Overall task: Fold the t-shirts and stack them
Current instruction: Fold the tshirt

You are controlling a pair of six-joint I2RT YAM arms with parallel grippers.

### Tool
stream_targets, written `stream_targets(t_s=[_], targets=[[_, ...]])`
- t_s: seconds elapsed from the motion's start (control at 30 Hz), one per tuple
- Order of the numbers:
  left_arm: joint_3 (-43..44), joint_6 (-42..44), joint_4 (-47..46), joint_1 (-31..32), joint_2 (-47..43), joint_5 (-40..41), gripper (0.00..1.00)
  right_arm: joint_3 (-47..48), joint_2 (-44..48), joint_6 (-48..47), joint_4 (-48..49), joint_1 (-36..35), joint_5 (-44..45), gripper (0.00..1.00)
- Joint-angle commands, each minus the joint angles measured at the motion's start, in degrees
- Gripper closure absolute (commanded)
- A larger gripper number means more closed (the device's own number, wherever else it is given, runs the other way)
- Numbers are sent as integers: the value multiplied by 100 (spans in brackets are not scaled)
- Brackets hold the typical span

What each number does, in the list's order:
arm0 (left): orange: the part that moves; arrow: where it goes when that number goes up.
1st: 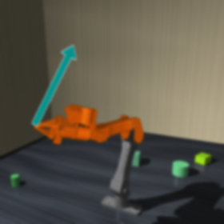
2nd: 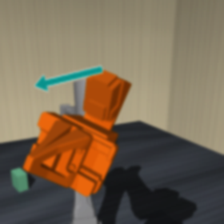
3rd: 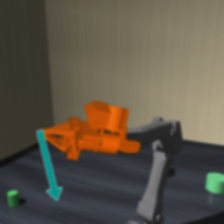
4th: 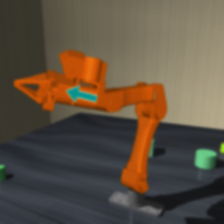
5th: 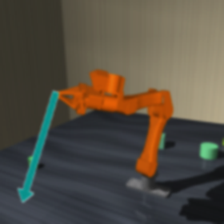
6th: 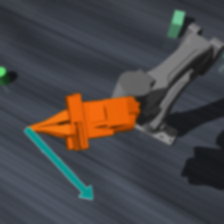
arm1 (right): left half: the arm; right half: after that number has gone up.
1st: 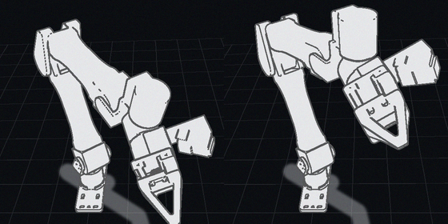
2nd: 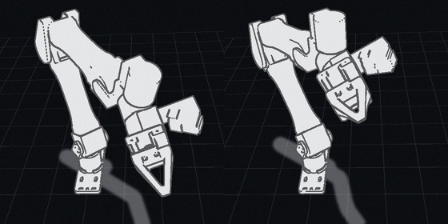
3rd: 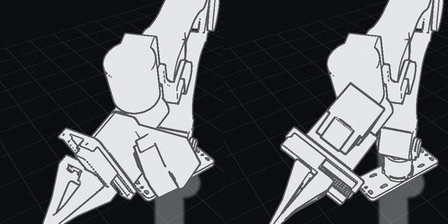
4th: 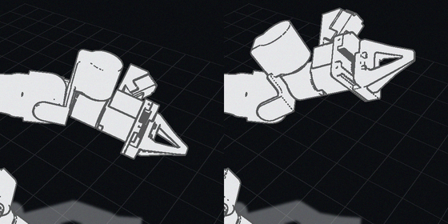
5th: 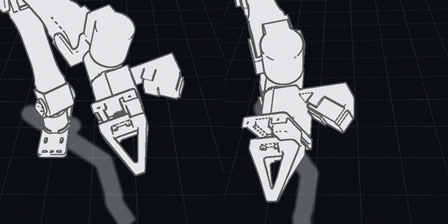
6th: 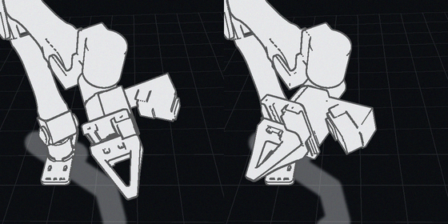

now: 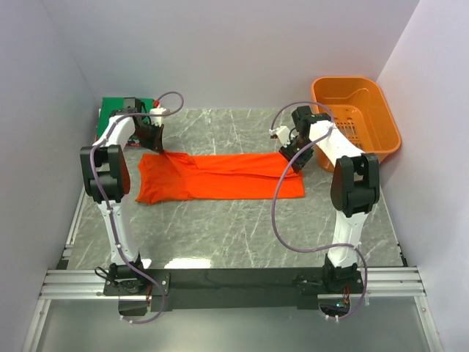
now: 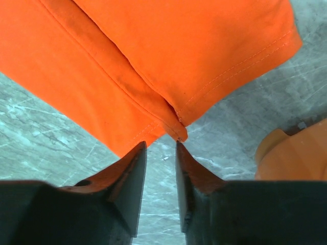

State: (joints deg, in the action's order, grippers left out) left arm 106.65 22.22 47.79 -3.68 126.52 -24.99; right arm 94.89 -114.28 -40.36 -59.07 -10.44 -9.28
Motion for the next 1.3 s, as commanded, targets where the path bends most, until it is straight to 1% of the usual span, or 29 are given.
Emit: stream_targets(t_s=[0.0, 0.03, 0.1, 0.27, 0.47, 0.53, 0.57, 0.67, 0.7, 0.77, 0.8, 0.83, 0.9, 1.1, 1.2, 1.27], targets=[[-258, -148, -586, 52, -409, -58, 99, 12, 117, 10, 150, 24, -13, 67], [-294, -156, -613, 52, -417, -58, 99, 12, 55, 28, 185, 7, -13, 70], [-364, -183, -613, 43, -435, -23, 99, 73, -208, 63, 255, -28, 83, 72], [-487, -183, -710, 34, -497, 56, 99, 248, -744, 142, 624, -64, 286, 74], [-496, -227, -832, 43, -479, 161, 99, 381, -859, 388, 1247, -64, 919, 74], [-540, -201, -894, 43, -575, 101, 99, 477, -789, 554, 1301, -64, 1094, 71], [-584, -165, -929, 43, -619, 48, 99, 556, -702, 590, 1275, -64, 1043, 70], [-689, -51, -973, 43, -883, -162, 99, 819, -543, 696, 986, -90, 675, 61], [-698, 80, -869, 52, -953, -225, 99, 907, -525, 687, 846, -99, 569, 56], [-829, 212, -763, 61, -1199, -347, 99, 1074, -464, 740, 590, -99, 384, 52], [-900, 361, -641, 78, -1304, -374, 99, 1110, -438, 749, 520, -99, 357, 49], [-979, 441, -578, 87, -1514, -409, 99, 1145, -429, 740, 441, -99, 322, 48], [-1295, 747, -412, 148, -1874, -541, 99, 1137, -315, 714, 326, -108, 243, 48], [-2568, 1495, -182, 324, -2535, -340, 99, 1031, -218, 634, 106, -108, 137, 48], [-3246, 1819, -217, 561, -2764, -103, 98, 1014, -226, 617, 88, -108, 102, 48], [-3588, 1926, -279, 614, -2834, 152, 91, 1031, -244, 626, 45, -99, 40, 48]])
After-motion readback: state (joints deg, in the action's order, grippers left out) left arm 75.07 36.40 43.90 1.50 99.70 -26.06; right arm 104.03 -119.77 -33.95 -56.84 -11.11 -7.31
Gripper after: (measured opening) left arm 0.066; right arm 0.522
